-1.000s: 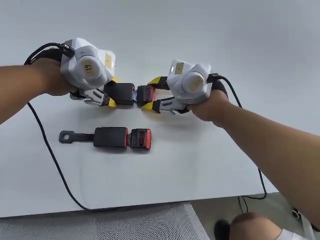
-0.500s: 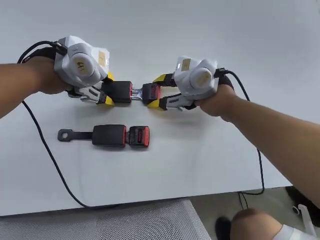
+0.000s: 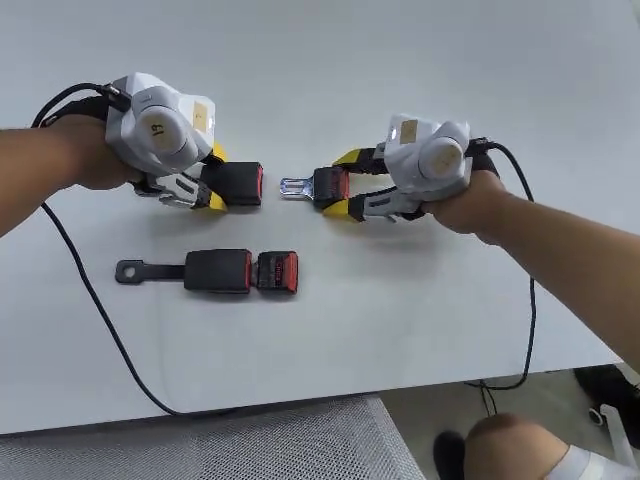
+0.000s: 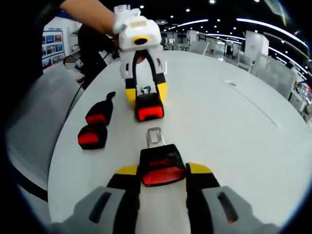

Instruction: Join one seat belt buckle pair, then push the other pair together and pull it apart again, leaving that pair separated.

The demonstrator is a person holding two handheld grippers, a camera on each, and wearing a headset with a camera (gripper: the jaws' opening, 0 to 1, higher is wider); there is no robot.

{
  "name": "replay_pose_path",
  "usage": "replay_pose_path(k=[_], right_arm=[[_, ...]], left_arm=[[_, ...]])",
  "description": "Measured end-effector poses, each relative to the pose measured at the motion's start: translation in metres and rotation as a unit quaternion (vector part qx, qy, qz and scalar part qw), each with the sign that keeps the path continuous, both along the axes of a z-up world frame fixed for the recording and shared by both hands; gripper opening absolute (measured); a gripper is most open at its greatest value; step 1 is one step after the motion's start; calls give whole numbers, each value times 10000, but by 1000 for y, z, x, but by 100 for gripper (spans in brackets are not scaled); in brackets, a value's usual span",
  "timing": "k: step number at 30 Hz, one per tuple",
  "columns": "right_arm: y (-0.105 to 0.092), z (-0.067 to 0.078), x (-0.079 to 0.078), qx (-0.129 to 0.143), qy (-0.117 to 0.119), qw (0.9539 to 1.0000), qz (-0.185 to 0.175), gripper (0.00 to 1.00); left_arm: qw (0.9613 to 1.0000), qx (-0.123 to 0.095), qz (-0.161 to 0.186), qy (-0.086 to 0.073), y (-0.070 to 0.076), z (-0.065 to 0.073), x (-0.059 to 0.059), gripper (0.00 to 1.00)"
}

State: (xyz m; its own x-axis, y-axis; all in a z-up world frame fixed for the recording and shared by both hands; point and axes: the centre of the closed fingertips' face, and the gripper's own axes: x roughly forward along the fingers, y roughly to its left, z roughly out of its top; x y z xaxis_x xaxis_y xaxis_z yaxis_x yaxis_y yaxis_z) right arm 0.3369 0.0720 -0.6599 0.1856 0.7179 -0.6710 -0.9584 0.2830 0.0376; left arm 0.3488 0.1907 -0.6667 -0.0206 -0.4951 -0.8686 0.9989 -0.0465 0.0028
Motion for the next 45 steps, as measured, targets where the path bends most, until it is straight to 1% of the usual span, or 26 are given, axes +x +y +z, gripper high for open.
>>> replay_pose_path(k=[4,7,10,18,20,24,25,26,32,37,40,45], right_arm=[[-12,0,0,-15,35,10000,-46,36],[-18,0,0,-43,12,10000,-54,36],[-27,-1,-3,-72,66,9999,-114,36],[-43,-3,0,-148,117,9997,-136,36],[-47,-4,1,-177,78,9998,-102,36],[-58,-5,3,-234,84,9996,-141,36],[-58,-4,5,-221,34,9997,-125,36],[-61,-6,2,-250,73,9995,-159,36],[-73,-7,1,-317,113,9992,-229,36],[-80,-9,1,-373,117,9989,-247,37],[-81,-9,0,-388,125,9989,-225,37],[-80,-9,0,-469,62,9988,-138,37]], left_arm=[[10000,1,8,0,0,0,0,34],[10000,6,2,4,0,0,0,34],[10000,1,6,5,0,0,0,34],[10000,12,-29,10,0,0,-1,34],[10000,17,-32,9,0,0,-1,34],[10000,14,-37,7,0,0,-1,34],[10000,12,-36,7,1,0,-1,34],[10000,16,-40,4,0,0,-1,34],[10000,42,-51,0,1,0,0,35],[10000,35,-60,1,1,0,-1,35],[10000,55,-65,7,1,0,-1,35],[9999,97,-13,37,1,-1,0,35]])
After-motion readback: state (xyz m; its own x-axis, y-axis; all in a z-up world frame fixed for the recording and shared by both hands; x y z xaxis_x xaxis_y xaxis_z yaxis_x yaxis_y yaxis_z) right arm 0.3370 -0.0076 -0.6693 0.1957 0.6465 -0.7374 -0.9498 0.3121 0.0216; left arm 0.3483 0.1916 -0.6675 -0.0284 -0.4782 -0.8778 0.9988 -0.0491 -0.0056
